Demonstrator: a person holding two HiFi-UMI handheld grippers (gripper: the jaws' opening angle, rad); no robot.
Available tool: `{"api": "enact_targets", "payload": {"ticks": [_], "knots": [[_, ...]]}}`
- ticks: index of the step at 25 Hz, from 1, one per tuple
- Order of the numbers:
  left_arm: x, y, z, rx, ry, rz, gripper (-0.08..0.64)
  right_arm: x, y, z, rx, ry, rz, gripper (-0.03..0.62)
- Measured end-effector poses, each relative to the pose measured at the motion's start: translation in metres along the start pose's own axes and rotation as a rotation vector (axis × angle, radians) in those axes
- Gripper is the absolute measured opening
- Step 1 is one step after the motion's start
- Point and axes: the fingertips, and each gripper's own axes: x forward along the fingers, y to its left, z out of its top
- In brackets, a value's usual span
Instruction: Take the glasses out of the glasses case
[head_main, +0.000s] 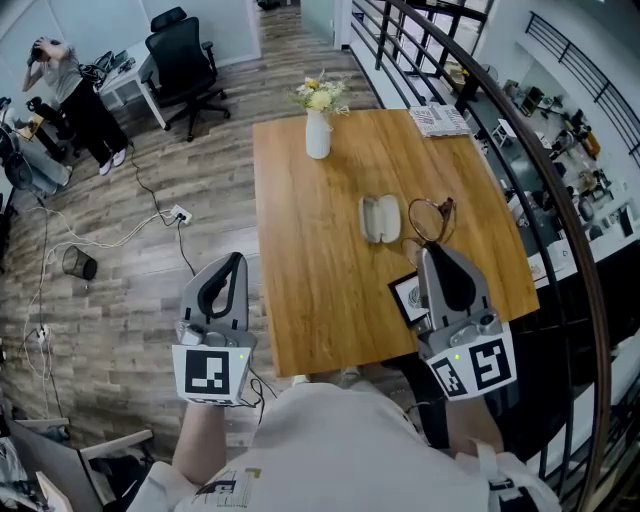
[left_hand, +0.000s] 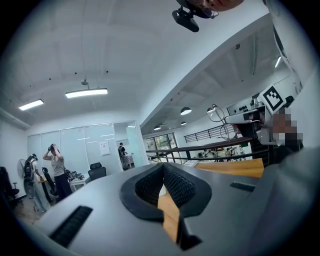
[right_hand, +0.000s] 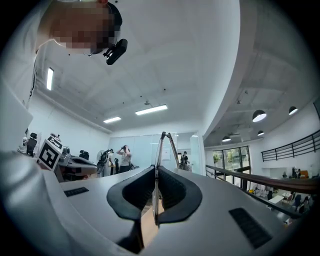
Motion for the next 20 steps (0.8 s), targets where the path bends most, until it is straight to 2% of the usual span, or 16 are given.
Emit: {"api": "enact_targets", "payload": {"ticks": [8, 13, 16, 20], "knots": [[0.0023, 0.0034, -0.0016, -0.008, 0.014, -0.001, 0.015, 0.0048, 0.0026, -0.0021, 0.007, 0.009, 0.008, 0.044], [0.0028, 0.0024, -0.0006, 0.031, -0.017, -0.018, 0.015, 0.003, 0.0002, -0.003, 0.01, 0.012, 0.001, 0.044], [0.0027, 0.0027, -0.003, -0.004, 0.011, -0.007, 0.015, 0.0038, -0.0001, -0.0051, 0.012, 0.018, -0.004, 0.044], [0.0027, 0.0025, -0.0034, -0.006, 0.018, -0.003, 0.015, 0.0044, -0.0004, -0.0076, 0.011, 0.025, -0.004, 0.044]]}}
